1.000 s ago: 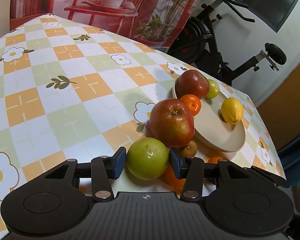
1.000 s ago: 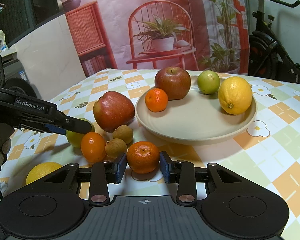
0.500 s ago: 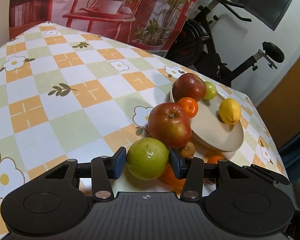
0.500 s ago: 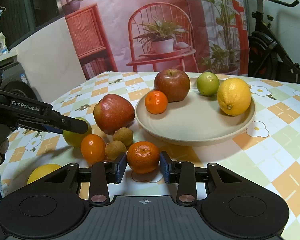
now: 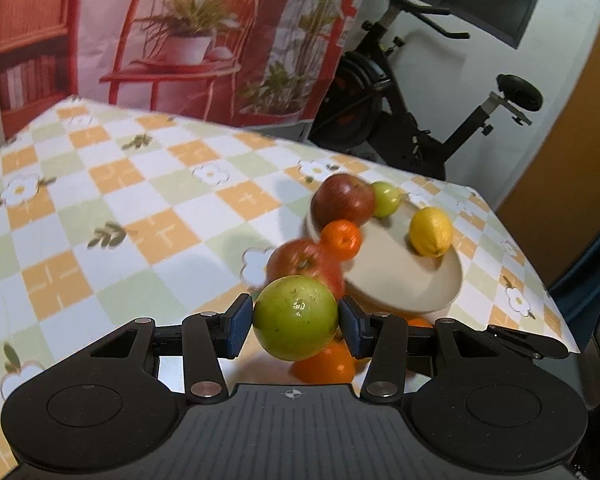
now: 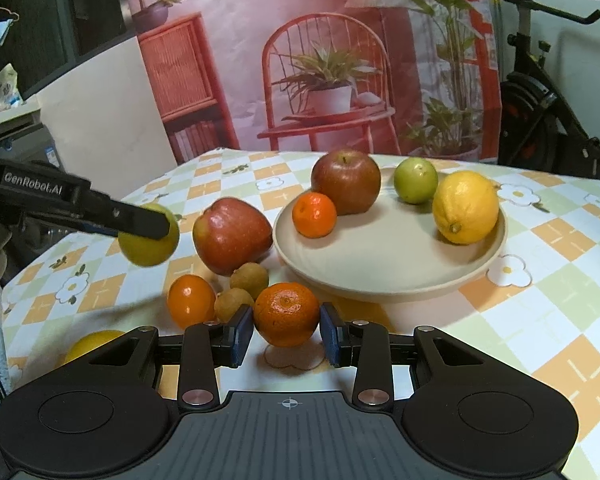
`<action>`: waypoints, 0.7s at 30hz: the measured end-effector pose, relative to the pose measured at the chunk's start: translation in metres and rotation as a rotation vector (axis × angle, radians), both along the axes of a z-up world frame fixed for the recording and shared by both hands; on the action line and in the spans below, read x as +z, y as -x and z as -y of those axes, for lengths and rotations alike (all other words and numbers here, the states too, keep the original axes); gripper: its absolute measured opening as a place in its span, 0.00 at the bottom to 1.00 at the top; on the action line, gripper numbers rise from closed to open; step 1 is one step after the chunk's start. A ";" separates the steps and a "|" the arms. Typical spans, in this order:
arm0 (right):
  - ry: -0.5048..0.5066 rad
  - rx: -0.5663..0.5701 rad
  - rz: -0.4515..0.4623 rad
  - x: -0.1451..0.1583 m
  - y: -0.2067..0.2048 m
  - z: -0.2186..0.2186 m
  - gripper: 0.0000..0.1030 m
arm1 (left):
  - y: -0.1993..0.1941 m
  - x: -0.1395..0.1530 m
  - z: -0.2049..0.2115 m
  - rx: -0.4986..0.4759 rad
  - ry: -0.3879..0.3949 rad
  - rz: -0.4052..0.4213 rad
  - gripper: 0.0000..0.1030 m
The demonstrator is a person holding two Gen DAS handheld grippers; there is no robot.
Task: Organize fruits
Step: 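Place the green apple on the plate with the left tool while the right tool places the tangerine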
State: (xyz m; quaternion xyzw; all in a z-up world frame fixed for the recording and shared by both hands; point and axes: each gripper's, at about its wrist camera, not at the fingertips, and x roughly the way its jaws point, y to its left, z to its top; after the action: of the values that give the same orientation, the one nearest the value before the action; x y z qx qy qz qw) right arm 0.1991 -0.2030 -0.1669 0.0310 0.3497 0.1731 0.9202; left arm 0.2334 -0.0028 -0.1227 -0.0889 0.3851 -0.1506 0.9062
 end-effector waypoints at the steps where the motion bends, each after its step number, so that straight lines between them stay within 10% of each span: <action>1: 0.000 0.001 0.004 0.003 0.000 0.002 0.32 | -0.002 0.004 0.002 -0.008 -0.001 0.009 0.48; 21: 0.085 -0.128 0.065 0.023 -0.037 0.059 0.32 | -0.050 0.006 0.083 -0.189 -0.043 0.013 0.48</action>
State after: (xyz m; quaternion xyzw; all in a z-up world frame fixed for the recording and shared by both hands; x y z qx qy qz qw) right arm 0.2358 -0.2618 -0.1437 0.0086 0.3241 0.0997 0.9407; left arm 0.2830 -0.0859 -0.1171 -0.0319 0.3890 -0.2276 0.8921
